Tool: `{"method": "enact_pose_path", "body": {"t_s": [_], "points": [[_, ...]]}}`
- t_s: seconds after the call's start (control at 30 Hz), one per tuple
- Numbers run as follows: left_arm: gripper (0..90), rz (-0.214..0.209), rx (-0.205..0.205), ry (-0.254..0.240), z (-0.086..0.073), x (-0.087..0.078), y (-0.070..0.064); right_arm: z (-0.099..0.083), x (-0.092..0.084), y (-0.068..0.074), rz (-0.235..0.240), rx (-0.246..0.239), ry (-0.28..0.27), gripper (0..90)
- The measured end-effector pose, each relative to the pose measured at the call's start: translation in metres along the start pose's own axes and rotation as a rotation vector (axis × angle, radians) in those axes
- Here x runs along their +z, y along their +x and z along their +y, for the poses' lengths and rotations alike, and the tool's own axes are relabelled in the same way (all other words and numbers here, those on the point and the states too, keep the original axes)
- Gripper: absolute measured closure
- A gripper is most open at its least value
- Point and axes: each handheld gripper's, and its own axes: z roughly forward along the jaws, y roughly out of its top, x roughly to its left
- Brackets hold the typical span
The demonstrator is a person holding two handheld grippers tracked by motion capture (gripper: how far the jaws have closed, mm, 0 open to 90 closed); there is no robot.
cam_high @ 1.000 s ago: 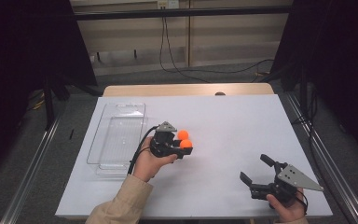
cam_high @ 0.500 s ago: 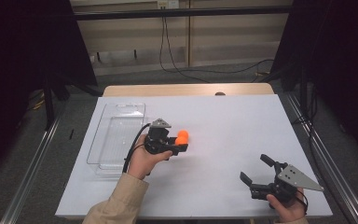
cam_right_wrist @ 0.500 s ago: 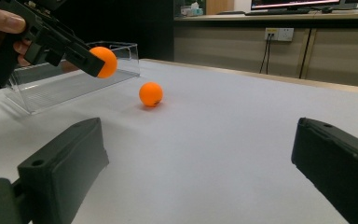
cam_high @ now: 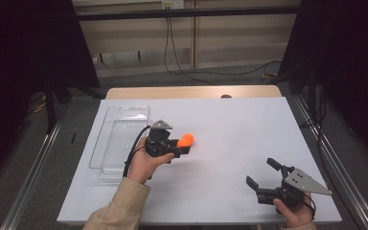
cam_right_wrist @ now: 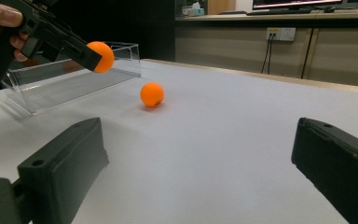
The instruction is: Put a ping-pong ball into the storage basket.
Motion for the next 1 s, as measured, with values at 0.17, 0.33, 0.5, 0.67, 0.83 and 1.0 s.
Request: {"method": "enact_pose_path", "body": {"t_s": [0.17,0.33,0.5,0.67,0.83,1.0], "points": [[50.8,0.009,-0.003,-0.006,0.001,-0.004,0.001,0.0,0.0,0.0,-0.002,0.008,-0.002,2.2],[50.8,0.007,-0.008,-0.002,0.002,-0.01,0.002,0.0,0.001,0.0,0.001,0.009,-0.004,2.1],[50.8,0.015,-0.018,-0.004,0.003,-0.014,0.005,0.0,0.002,0.0,0.005,0.005,-0.002,2.1],[50.8,0.028,-0.022,-0.007,0.003,-0.017,0.009,0.0,0.003,0.0,0.006,0.006,-0.001,2.1],[50.7,0.029,-0.023,-0.006,0.003,-0.02,0.011,0.001,0.002,0.0,0.005,0.011,-0.003,2.1],[50.7,0.043,-0.023,-0.008,0.004,-0.023,0.013,0.0,0.003,0.0,0.008,0.008,-0.002,2.1]]}}
